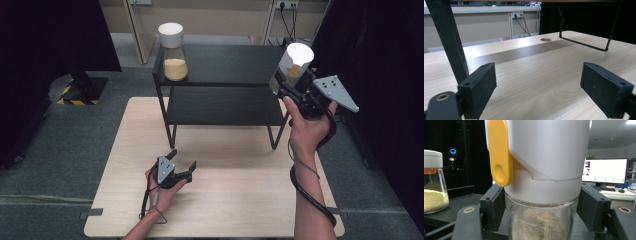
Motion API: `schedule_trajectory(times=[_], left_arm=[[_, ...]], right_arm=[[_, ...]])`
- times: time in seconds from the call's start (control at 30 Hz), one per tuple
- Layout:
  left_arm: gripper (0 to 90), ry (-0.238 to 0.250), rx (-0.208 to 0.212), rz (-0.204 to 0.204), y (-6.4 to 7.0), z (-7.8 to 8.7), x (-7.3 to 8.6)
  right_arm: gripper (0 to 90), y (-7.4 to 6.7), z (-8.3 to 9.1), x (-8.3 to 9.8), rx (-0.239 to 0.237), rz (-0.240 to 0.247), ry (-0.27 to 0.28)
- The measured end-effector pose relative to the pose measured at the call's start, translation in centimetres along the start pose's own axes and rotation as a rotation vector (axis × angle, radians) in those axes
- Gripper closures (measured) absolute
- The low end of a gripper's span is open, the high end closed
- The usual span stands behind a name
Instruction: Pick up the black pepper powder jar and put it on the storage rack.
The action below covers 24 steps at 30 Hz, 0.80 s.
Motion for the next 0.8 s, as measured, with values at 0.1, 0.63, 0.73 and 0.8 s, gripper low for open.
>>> schedule_trajectory(times=[0.1, 0.63, 0.73, 0.8], left_arm=[[13.0, 0.000, 0.000, 0.000, 0.0, 0.0, 0.0], [13.1, -0.001, 0.001, 0.000, 0.0, 0.0, 0.0], [13.1, -0.001, 0.000, 0.001, 0.0, 0.0, 0.0], [13.1, -0.001, 0.000, 0.001, 0.0, 0.0, 0.0]], right_arm=[[30.9, 0.0, -0.2, -0.2, 0.002, 0.001, -0.001], [30.9, 0.2, -1.8, -0.8, 0.021, 0.001, -0.021], [30.9, 0.2, -2.2, -0.9, 0.026, 0.002, -0.030], [30.9, 0.2, -2.6, -0.9, 0.032, 0.002, -0.037]])
Point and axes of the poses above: each handheld gripper's, and its own axes: z roughly backward along the jaws, x roughly out of its underside, y roughly to its right, the point moved 6 cm from there along -z, roughly forward along the jaws
